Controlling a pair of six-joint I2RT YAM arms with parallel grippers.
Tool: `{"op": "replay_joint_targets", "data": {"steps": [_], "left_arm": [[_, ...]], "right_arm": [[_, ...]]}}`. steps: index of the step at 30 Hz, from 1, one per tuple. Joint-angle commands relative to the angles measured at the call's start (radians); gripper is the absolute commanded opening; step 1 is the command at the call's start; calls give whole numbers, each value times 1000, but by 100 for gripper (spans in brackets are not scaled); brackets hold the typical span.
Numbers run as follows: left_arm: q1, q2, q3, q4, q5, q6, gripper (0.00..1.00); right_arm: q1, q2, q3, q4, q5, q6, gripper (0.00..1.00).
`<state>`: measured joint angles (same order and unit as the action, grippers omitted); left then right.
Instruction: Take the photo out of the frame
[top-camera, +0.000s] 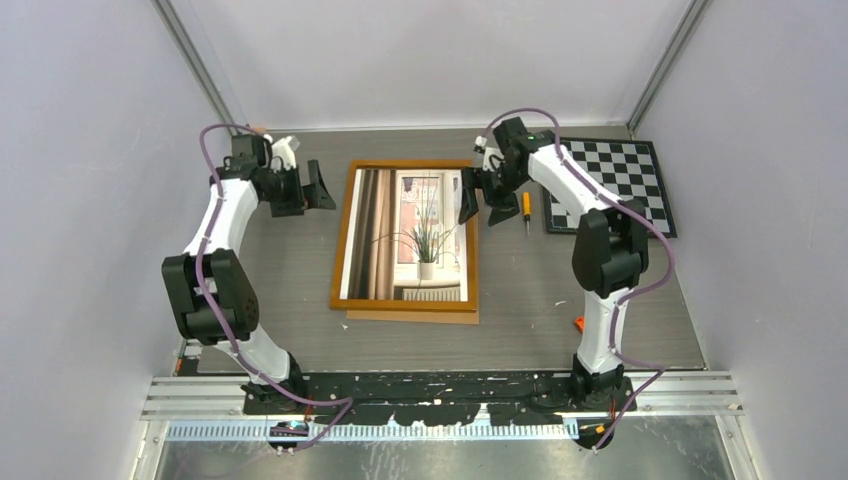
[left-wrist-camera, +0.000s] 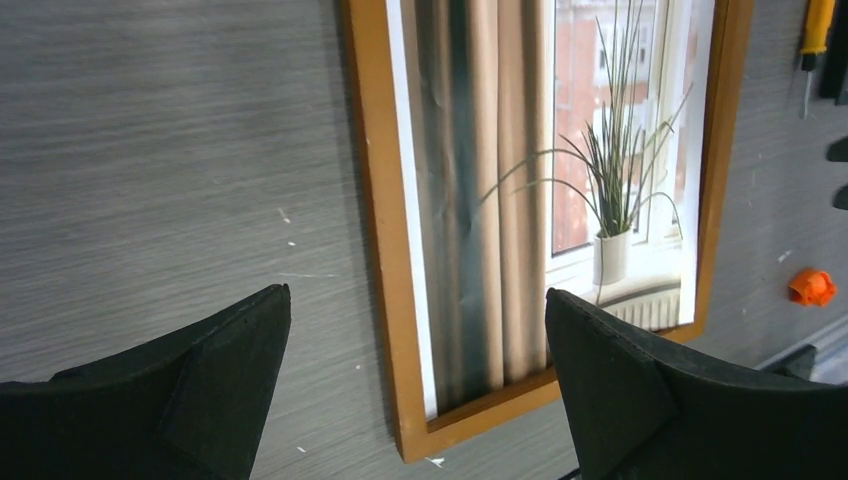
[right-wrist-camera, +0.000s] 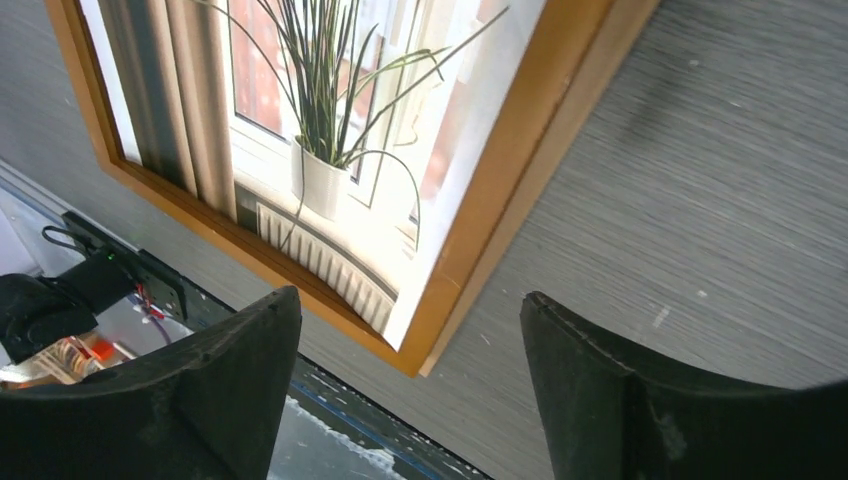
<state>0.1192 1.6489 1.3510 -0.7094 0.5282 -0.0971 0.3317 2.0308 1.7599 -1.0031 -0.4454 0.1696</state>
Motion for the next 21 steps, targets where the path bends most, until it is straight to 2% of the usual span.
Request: {"op": "replay_joint_targets", "data": {"steps": [1,2,3,7,12,14,15,18,21], "left_arm": [[16,-40,123,-55,-69,90,100],[16,-34,153,-77,-76,130,100],[18,-25,192,-102,-85,151,100],[17,51,398,-237,-140,199,100],[18,311,904,-616,-126,253,100],[18,360,1015,-688,-129,290,100],[17,359,1017,-685,-138,305,100],[17,313,889,-570,-216,307,100],[17,285,775,-527,-248,325,100]], "right_arm": [[-76,-105,47,-54,-14,-65,92],[-97,-115,54,-58,-37,-76,98],[-124,-126,63,-57,-58,-90,99],[-215,-176,80,-27,-114,-126,100],[-353,-227,74,37,-136,-133,100],[-404,-237,40,64,-156,-122,100],[-427,-238,17,79,-170,-117,100],[-476,-244,-71,117,-169,-118,100],[-516,-249,-152,151,-173,-109,100]]}}
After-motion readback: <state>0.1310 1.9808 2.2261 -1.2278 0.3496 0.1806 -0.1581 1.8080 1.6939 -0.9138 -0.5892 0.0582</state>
